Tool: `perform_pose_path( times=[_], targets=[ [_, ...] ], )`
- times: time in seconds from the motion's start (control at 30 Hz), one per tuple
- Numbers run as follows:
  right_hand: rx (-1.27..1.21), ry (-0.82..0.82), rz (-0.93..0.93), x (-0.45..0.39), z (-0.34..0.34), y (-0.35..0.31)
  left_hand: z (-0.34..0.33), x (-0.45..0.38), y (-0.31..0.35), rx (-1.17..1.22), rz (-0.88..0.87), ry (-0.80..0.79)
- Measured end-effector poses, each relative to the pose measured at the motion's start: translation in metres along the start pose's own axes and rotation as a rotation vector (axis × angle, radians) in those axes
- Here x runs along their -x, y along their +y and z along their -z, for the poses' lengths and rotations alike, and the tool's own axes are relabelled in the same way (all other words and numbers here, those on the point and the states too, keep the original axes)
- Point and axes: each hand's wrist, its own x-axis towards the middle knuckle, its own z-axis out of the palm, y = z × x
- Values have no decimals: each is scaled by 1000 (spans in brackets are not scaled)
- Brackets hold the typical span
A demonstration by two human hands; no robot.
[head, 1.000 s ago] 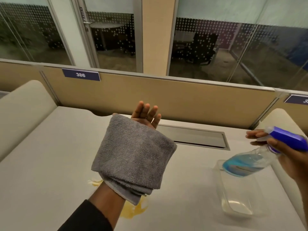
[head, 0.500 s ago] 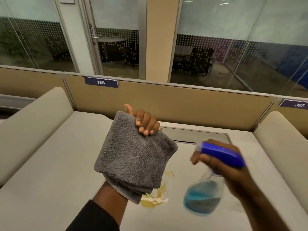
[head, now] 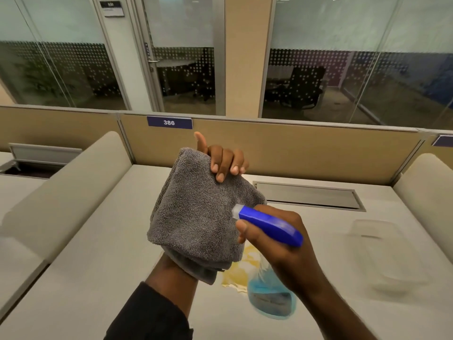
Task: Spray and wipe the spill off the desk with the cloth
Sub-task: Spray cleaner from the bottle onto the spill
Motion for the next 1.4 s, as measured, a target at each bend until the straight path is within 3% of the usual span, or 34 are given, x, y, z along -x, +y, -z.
perform_pose_path(
  times=[0.8,1.17,1.4],
  targets=[
    [117,153,-104,16,38,38,1,8,23,-53,-19,171],
    [144,9,-57,21,13,25,15,17,22,-125,42,224],
    [174,22,3,3,6,22,15,14,25,-123,29,287]
  ],
)
